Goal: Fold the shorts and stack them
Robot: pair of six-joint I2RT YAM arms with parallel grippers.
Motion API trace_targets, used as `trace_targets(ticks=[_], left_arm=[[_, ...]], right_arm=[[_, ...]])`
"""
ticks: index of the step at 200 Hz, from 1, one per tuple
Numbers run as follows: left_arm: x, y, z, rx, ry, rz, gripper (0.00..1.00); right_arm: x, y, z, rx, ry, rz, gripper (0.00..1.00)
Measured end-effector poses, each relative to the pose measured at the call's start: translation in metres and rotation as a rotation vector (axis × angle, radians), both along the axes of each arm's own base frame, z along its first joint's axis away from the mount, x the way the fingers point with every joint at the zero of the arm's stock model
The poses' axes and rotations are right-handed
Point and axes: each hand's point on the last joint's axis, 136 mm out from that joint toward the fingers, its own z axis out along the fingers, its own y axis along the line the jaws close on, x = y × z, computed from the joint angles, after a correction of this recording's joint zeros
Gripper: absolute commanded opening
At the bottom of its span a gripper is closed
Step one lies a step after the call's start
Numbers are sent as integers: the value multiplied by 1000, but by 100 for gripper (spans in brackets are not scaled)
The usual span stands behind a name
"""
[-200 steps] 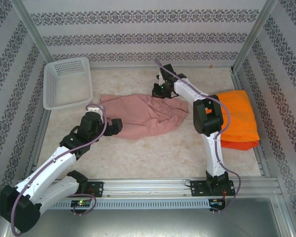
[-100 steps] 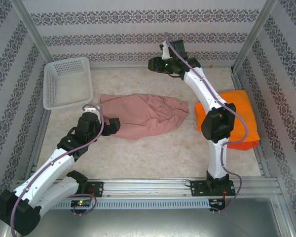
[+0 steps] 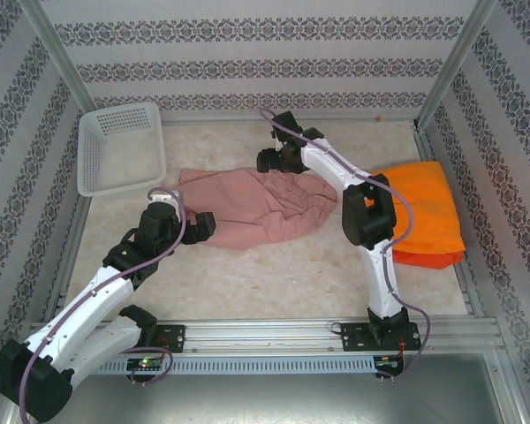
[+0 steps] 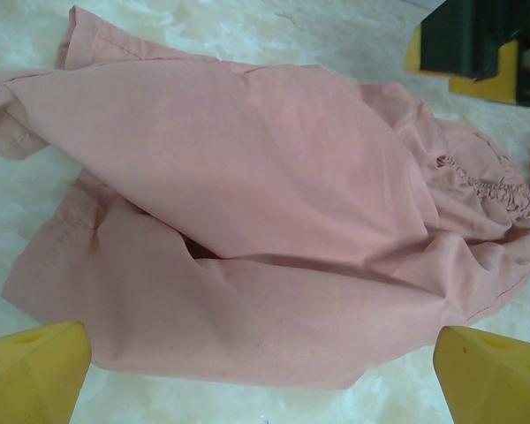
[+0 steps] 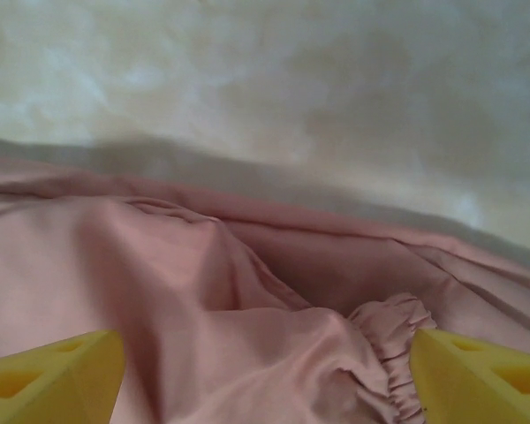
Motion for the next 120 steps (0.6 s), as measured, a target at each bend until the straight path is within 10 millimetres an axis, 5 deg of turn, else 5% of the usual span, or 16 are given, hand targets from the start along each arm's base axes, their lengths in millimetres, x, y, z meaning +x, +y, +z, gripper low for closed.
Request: trace_targets(ticks=[32, 68, 99, 120], left_arm=[[-2, 1, -4, 0, 7, 4, 100], [-3, 3, -7, 3, 13, 9, 100], [-3, 5, -6, 0, 8, 15, 100], [-3, 6, -5, 0, 6, 16, 100]], right_arm=[[-2, -4, -33, -29, 68, -29, 62], [-1, -3, -55, -39, 111, -43, 14], [8, 2, -42, -19, 81, -46, 0], [19, 5, -21, 11, 31, -37, 0]])
